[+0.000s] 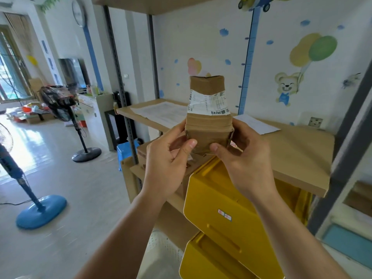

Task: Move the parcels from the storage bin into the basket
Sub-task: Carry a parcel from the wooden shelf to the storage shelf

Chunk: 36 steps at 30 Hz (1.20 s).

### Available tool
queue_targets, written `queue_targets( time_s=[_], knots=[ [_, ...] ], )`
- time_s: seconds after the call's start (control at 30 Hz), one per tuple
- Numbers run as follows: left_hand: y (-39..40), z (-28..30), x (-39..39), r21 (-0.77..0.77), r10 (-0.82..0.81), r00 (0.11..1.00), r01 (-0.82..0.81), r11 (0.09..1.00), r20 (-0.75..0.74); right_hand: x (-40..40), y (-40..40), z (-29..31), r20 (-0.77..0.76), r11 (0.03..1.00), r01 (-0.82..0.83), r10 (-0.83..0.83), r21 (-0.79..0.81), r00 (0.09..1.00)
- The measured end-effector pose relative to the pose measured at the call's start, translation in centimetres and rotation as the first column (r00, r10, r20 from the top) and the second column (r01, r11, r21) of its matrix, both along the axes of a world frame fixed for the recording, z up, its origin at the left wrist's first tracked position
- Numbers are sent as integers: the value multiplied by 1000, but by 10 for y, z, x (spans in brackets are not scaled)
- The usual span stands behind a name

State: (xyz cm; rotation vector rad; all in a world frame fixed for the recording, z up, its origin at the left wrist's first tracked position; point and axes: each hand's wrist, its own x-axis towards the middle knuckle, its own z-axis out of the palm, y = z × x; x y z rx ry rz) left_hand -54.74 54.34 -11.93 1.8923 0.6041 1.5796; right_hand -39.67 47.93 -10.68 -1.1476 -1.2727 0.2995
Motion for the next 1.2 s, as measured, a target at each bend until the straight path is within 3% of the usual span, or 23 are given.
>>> queue_targets(
  time_s=[0.27,0.73,1.2],
  knots=[
    [72,-9,-26,31,-11,1000,12,999,-12,-30,67,-7,29,996,86,-85,-31,996],
    [269,1,-98,82,-302,947,311,947,-110,-125,216,-12,-63,929,364,-368,-58,928],
    [264,-22,-76,14,-458,889,458,889,-12,-114,194,-18,-21,899,433,-435,-63,900]
  ],
)
